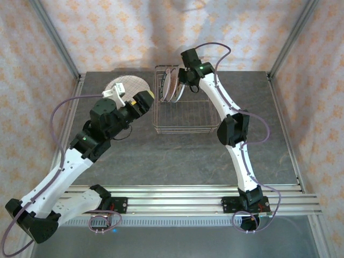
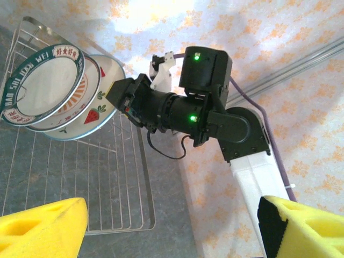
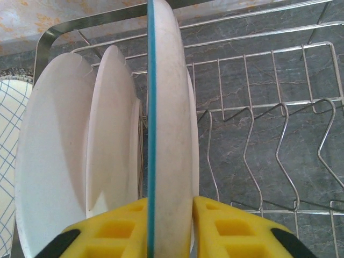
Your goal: Unload the plates from the dish rack
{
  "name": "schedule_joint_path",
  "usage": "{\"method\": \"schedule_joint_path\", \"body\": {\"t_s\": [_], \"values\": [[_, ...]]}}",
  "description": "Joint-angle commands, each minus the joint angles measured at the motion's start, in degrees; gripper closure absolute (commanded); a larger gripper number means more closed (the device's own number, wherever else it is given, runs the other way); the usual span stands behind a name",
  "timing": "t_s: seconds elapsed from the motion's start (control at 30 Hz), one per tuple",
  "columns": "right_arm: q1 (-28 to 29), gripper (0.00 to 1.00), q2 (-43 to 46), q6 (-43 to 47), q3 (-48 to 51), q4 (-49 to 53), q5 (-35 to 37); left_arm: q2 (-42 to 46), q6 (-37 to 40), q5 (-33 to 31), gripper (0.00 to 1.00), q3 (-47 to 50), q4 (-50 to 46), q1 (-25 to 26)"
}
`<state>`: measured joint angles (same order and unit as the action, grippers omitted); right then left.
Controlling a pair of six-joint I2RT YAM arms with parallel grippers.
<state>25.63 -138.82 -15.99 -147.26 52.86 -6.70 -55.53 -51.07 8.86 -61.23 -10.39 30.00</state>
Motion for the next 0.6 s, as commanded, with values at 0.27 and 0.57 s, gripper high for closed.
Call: {"method": "schedule_joint_path", "body": {"t_s": [0.27,0.57], "values": [[1.73,0.97,-1.45,-0.22,-4.15,-1.36,7.43,5.41,6.28,-6.66,0.16,-3.89,-7.26,0.07],[4.06,1.0,0.3,0.14,-7.6,-0.84,16.88,5.7,12.03,-11.07,0.14,-7.95,-11.73,0.1]]}}
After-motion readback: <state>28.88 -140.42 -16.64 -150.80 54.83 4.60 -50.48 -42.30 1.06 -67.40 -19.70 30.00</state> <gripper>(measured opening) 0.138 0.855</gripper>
